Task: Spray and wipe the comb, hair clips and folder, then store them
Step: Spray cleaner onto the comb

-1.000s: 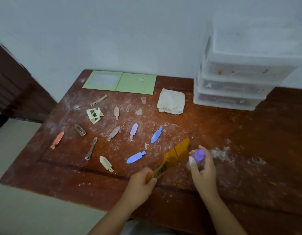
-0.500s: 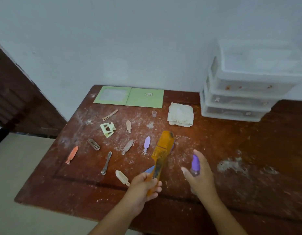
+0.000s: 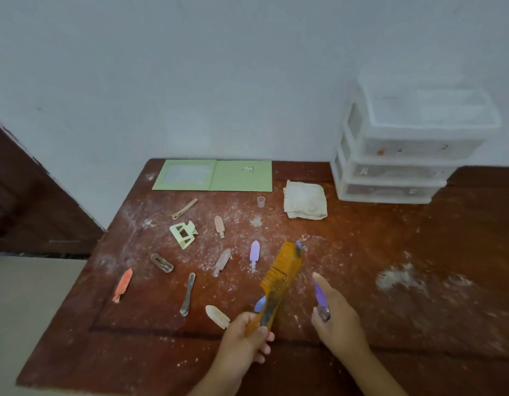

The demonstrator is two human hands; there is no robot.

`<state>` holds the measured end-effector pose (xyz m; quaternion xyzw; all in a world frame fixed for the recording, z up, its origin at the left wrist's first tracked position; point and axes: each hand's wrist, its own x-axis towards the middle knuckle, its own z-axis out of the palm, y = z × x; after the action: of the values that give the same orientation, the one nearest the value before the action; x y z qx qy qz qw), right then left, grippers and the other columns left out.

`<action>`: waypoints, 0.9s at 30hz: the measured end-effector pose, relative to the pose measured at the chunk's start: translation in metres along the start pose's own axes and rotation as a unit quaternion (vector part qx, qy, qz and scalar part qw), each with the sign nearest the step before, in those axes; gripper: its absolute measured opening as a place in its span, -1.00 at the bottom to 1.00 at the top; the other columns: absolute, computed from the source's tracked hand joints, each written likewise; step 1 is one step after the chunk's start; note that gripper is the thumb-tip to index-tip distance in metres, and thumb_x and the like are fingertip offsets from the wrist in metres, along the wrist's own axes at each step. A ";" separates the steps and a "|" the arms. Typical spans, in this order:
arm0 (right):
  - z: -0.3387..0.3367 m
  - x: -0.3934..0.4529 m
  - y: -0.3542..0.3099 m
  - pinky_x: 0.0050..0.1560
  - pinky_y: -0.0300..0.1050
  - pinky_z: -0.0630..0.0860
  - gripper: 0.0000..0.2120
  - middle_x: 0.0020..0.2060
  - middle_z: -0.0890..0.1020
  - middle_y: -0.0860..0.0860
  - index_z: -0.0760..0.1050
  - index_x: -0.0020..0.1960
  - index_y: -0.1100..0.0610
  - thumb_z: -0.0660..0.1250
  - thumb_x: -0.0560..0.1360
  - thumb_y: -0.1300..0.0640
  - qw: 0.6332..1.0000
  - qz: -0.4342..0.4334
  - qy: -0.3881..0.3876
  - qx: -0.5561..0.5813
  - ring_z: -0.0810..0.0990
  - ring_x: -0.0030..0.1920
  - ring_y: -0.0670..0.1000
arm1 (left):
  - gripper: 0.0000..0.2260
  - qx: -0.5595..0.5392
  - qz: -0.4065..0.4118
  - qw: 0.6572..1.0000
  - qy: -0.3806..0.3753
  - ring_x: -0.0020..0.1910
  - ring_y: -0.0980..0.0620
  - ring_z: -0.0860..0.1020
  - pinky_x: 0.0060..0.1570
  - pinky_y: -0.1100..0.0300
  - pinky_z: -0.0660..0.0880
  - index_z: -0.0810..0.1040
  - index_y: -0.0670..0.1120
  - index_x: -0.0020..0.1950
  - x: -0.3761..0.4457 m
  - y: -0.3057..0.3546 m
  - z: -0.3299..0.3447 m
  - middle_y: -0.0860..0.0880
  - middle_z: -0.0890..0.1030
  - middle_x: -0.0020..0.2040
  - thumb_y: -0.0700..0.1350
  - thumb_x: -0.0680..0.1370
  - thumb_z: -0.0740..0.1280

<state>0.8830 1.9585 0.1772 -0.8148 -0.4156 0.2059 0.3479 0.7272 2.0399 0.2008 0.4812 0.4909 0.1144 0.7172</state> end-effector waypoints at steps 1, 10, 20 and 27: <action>0.001 0.000 -0.001 -0.05 -0.15 0.40 -0.39 0.22 0.44 0.08 -0.03 0.39 -0.12 0.21 0.52 0.27 1.000 -0.017 -0.020 -0.015 0.52 0.03 0.09 | -0.83 0.010 0.010 1.000 -0.005 -0.61 0.21 0.44 -0.61 0.36 0.35 0.40 -0.16 -0.20 -0.001 0.001 -0.003 -0.07 0.54 -0.37 -0.37 0.54 0.17; 0.020 -0.006 -0.033 -0.59 -0.27 0.36 -0.40 -0.29 0.58 0.06 0.29 0.24 0.03 0.32 0.22 0.23 0.978 -0.157 -0.022 -0.132 0.54 -0.51 0.00 | -0.84 0.086 0.069 0.993 -0.044 -0.58 0.22 0.43 -0.58 0.36 0.35 0.39 -0.15 -0.19 -0.016 -0.001 -0.029 0.04 0.55 -0.40 -0.37 0.53 0.17; 0.005 0.014 -0.057 -0.12 -0.29 0.34 -0.50 0.17 0.53 0.13 0.23 0.39 0.16 0.25 0.48 0.33 0.994 -0.089 0.019 -0.068 0.56 0.05 0.09 | -0.83 0.073 0.091 0.992 -0.037 -0.56 0.20 0.42 -0.54 0.34 0.36 0.41 -0.14 -0.18 -0.028 0.002 -0.047 -0.02 0.55 -0.33 -0.36 0.54 0.16; -0.013 0.028 -0.075 -0.38 -0.44 0.22 -0.51 0.01 0.57 0.23 0.23 0.36 0.18 0.25 0.48 0.33 0.995 -0.074 0.040 -0.060 0.42 -0.28 -0.05 | -0.82 0.089 0.114 0.989 -0.031 -0.55 0.23 0.40 -0.51 0.35 0.36 0.41 -0.10 -0.16 -0.031 0.006 -0.052 0.00 0.54 -0.31 -0.34 0.55 0.15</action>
<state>0.8675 2.0072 0.2399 -0.8088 -0.4721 0.1218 0.3290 0.6717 2.0533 0.2213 0.5988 0.4184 0.1360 0.6692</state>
